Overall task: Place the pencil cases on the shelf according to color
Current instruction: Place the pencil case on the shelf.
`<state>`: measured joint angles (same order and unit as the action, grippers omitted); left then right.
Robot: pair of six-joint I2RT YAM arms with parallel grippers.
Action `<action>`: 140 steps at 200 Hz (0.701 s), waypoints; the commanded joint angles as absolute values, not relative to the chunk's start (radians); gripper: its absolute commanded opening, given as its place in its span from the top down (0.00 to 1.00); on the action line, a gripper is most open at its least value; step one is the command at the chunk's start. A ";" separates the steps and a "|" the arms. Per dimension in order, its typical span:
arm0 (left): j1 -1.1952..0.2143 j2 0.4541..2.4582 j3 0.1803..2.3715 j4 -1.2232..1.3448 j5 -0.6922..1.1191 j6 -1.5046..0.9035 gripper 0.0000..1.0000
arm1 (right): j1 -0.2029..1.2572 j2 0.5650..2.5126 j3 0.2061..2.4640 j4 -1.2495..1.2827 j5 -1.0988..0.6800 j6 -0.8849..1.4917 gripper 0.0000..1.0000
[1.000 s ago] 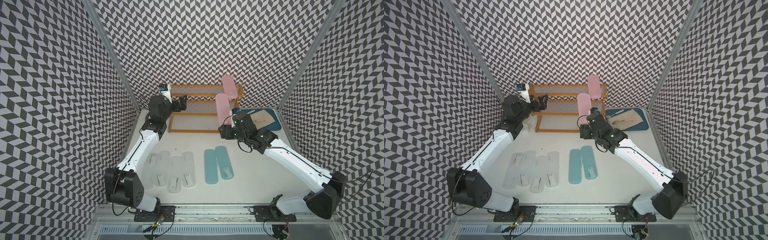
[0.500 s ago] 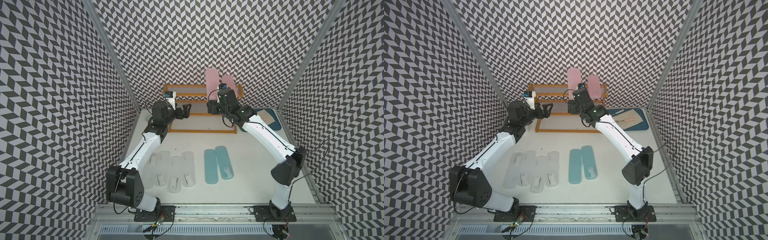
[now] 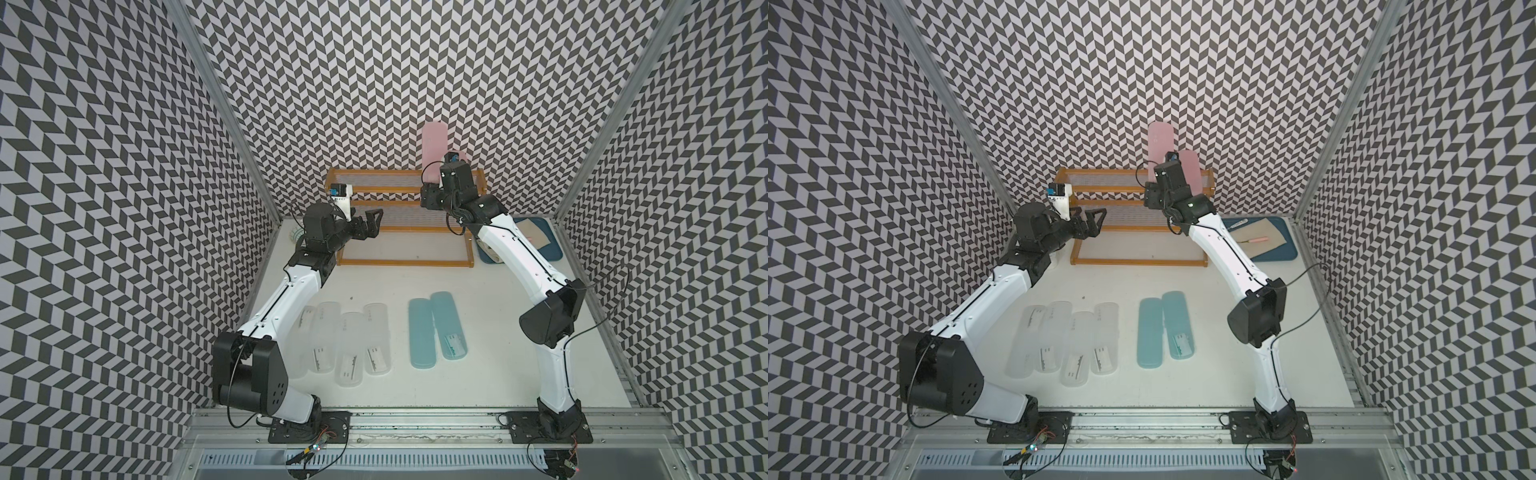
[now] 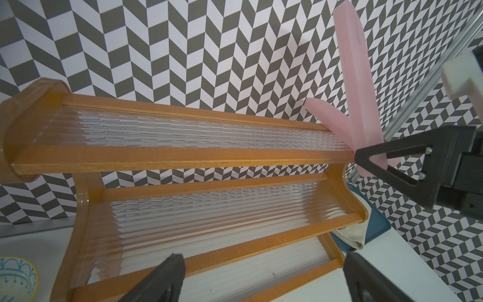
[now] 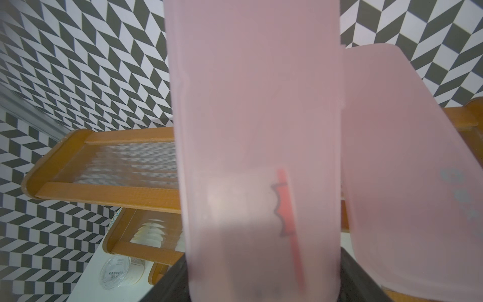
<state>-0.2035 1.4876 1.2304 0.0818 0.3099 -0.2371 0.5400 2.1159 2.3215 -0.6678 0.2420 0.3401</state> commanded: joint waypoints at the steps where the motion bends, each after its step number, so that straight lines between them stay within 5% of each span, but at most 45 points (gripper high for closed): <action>1: -0.210 1.465 1.223 0.110 0.325 -0.241 0.01 | 0.542 2.137 2.350 -0.616 0.212 0.333 0.41; 37: -0.211 1.467 1.220 0.111 0.322 -0.241 0.01 | 0.540 2.149 2.338 -0.622 0.210 0.343 0.29; 140: -0.210 1.488 1.223 0.111 0.337 -0.243 0.01 | 0.533 2.149 2.336 -0.608 0.171 0.376 0.17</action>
